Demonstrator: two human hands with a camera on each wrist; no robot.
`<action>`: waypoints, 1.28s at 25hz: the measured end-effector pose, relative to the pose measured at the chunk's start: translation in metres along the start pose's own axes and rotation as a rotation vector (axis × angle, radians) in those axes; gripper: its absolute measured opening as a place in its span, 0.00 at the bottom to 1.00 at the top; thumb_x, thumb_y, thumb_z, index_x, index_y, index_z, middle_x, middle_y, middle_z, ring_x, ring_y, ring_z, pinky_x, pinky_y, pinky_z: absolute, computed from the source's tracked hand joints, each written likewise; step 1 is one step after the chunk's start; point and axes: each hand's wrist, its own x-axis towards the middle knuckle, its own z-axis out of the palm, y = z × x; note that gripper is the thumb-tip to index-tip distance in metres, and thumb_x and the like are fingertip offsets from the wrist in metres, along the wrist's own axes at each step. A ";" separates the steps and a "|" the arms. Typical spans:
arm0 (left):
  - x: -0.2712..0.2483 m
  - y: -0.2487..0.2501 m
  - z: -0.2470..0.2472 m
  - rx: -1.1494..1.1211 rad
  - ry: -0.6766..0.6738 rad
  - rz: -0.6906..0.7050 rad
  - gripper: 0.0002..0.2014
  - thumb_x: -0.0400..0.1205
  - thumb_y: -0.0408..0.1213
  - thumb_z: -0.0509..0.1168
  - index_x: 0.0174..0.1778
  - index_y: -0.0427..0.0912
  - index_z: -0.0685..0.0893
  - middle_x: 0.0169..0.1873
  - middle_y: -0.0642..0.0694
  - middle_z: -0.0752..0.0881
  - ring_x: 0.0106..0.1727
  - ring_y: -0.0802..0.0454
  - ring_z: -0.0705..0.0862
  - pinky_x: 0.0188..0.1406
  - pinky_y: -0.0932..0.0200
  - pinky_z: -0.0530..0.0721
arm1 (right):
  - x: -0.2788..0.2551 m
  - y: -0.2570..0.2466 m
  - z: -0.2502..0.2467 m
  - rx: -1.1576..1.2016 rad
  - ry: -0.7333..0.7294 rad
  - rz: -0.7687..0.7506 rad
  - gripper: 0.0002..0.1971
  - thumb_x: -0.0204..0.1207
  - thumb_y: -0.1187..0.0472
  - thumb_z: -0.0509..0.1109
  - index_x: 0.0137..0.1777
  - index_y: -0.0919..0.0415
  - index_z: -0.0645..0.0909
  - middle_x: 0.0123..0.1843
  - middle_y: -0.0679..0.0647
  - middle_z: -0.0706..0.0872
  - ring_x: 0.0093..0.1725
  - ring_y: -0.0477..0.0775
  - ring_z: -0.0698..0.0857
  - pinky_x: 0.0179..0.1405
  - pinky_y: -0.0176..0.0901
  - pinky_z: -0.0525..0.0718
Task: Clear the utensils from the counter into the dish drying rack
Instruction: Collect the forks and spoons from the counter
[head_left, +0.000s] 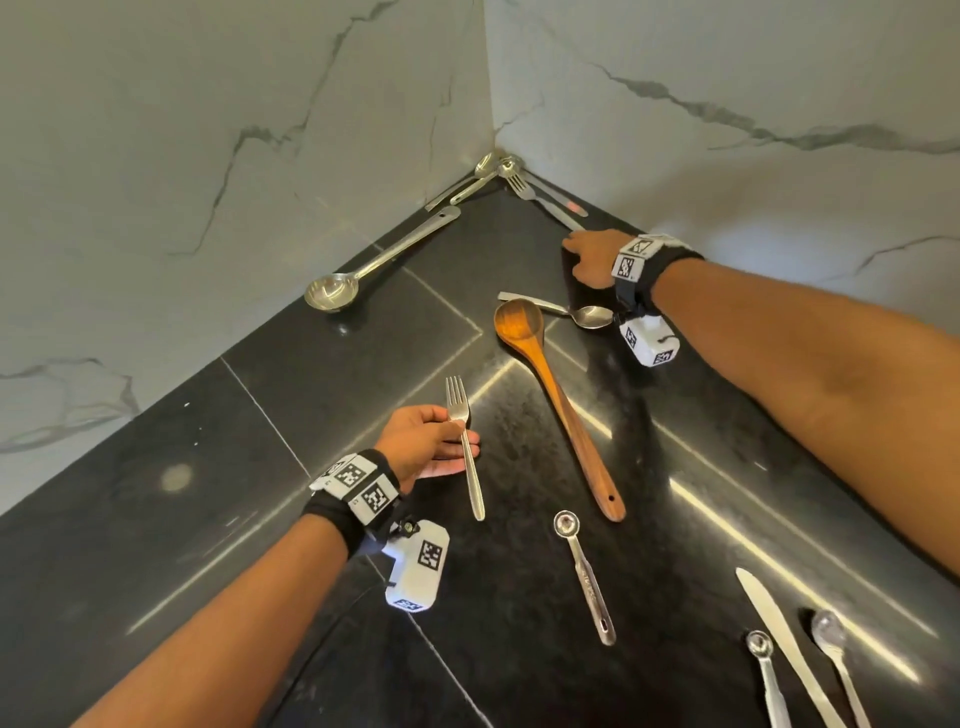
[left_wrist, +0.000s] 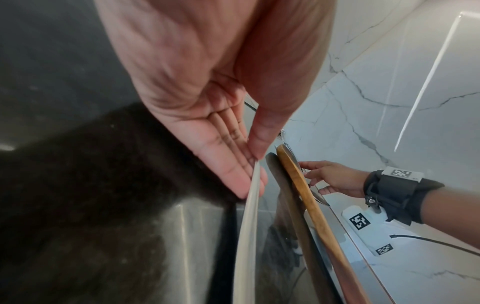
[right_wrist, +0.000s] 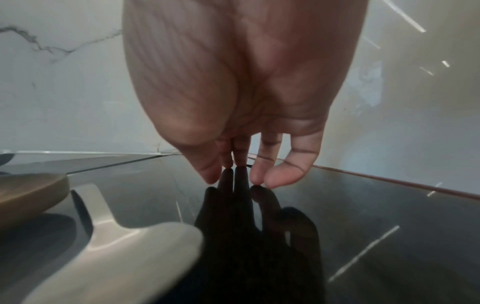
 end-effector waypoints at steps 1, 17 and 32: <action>0.000 0.000 0.000 -0.004 -0.004 -0.002 0.05 0.82 0.25 0.64 0.50 0.37 0.78 0.46 0.32 0.90 0.36 0.48 0.91 0.39 0.53 0.91 | -0.002 0.001 -0.001 0.020 0.005 -0.004 0.26 0.81 0.58 0.62 0.80 0.58 0.71 0.81 0.59 0.74 0.75 0.68 0.77 0.74 0.60 0.76; 0.005 0.006 -0.002 -0.005 -0.019 -0.027 0.04 0.81 0.23 0.65 0.46 0.35 0.82 0.46 0.29 0.90 0.41 0.40 0.91 0.44 0.49 0.91 | -0.002 0.019 -0.011 0.002 -0.006 -0.020 0.29 0.86 0.59 0.58 0.87 0.55 0.58 0.89 0.55 0.57 0.83 0.66 0.66 0.82 0.56 0.66; 0.010 0.008 -0.003 -0.036 -0.042 -0.052 0.04 0.81 0.23 0.65 0.47 0.34 0.82 0.43 0.29 0.90 0.38 0.41 0.92 0.42 0.48 0.91 | -0.032 0.032 -0.004 -0.113 0.178 -0.103 0.20 0.82 0.54 0.61 0.70 0.54 0.83 0.67 0.58 0.87 0.63 0.65 0.85 0.61 0.59 0.86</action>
